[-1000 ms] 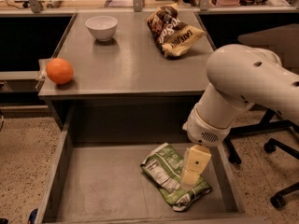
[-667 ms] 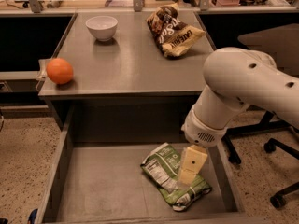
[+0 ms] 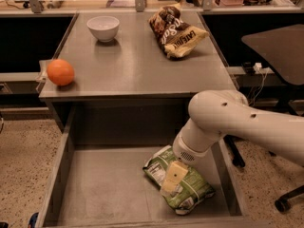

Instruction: Pick green jalapeno chip bag from top drawer and place on counter

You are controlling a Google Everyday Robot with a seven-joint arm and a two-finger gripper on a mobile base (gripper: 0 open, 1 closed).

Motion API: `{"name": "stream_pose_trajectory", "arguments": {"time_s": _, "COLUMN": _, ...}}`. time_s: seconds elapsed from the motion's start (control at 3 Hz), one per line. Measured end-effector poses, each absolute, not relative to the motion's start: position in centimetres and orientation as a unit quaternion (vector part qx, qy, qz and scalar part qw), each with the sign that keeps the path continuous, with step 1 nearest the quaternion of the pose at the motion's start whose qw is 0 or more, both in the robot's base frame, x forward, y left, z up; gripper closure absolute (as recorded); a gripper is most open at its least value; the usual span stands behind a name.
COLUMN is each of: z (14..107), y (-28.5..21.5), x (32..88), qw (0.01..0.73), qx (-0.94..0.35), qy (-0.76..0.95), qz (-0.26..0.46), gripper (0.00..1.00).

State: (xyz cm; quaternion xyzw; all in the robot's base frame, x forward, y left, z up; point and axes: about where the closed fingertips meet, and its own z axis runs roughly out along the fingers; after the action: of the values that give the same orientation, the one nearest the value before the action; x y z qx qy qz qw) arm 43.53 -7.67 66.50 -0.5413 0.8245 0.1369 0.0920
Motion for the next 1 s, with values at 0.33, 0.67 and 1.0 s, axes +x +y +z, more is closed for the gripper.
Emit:
{"name": "stream_pose_trajectory", "arguments": {"time_s": 0.33, "z": 63.8, "y": -6.6, "x": 44.9, "qw": 0.112, "qx": -0.518, "qy": 0.837, "qz": 0.133, "gripper": 0.00}}
{"name": "stream_pose_trajectory", "arguments": {"time_s": 0.67, "z": 59.3, "y": -6.2, "x": 44.8, "qw": 0.099, "qx": -0.475, "qy": 0.859, "qz": 0.161, "gripper": 0.18}}
{"name": "stream_pose_trajectory", "arguments": {"time_s": 1.0, "z": 59.4, "y": -6.2, "x": 44.7, "qw": 0.099, "qx": -0.473, "qy": 0.860, "qz": 0.163, "gripper": 0.42}}
